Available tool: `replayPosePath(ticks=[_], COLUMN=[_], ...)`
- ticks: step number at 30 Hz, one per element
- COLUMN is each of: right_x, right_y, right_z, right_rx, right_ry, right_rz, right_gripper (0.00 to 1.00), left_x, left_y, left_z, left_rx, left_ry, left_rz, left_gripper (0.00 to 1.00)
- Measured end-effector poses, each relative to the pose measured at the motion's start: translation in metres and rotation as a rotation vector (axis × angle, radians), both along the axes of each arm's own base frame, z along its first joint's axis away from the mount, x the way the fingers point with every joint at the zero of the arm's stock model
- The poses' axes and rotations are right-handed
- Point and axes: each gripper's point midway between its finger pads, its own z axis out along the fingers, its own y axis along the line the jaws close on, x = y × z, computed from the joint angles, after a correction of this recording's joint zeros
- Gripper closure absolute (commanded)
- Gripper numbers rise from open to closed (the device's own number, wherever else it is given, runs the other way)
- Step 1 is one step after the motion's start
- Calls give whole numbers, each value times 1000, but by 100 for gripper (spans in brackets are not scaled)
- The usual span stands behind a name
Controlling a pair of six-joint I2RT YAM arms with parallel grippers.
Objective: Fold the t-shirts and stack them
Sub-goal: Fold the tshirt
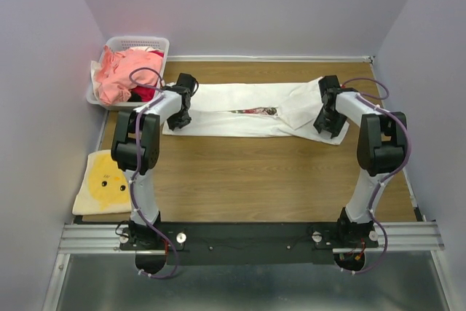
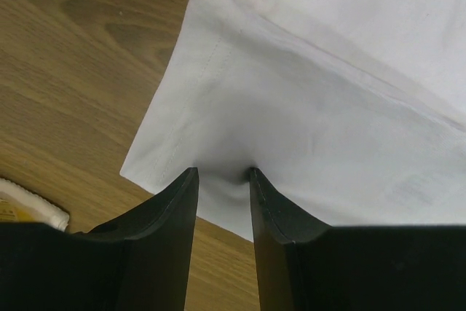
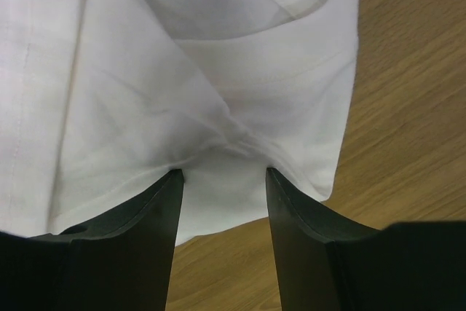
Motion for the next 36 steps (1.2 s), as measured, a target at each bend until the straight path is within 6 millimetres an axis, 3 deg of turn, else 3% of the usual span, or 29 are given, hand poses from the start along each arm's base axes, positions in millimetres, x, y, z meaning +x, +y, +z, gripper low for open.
replayPosePath(ticks=[11,19,22,26,30,32,36], right_x=[11,8,4,7,18,23,39], right_y=[-18,-21,-25,-27,-26,-23,-17], right_z=[1,5,20,52,78,82,79], right_rx=[-51,-57,-58,-54,-41,-27,2], right_ry=[14,14,-4,-83,-158,-176,-194], right_rz=[-25,-29,-37,-43,-43,-38,-24], right_gripper=[42,43,42,42,42,43,47], left_x=[-4,-10,-14,-14,3,10,22], left_y=[9,18,25,26,15,1,-37], left_z=[-1,1,3,20,58,75,90], left_rx=[-4,-3,8,17,-4,-39,-129], left_ry=[-2,8,31,24,-84,-144,-223], left_rz=[23,20,11,-21,-75,-125,-232], left_gripper=[57,64,64,64,64,64,65])
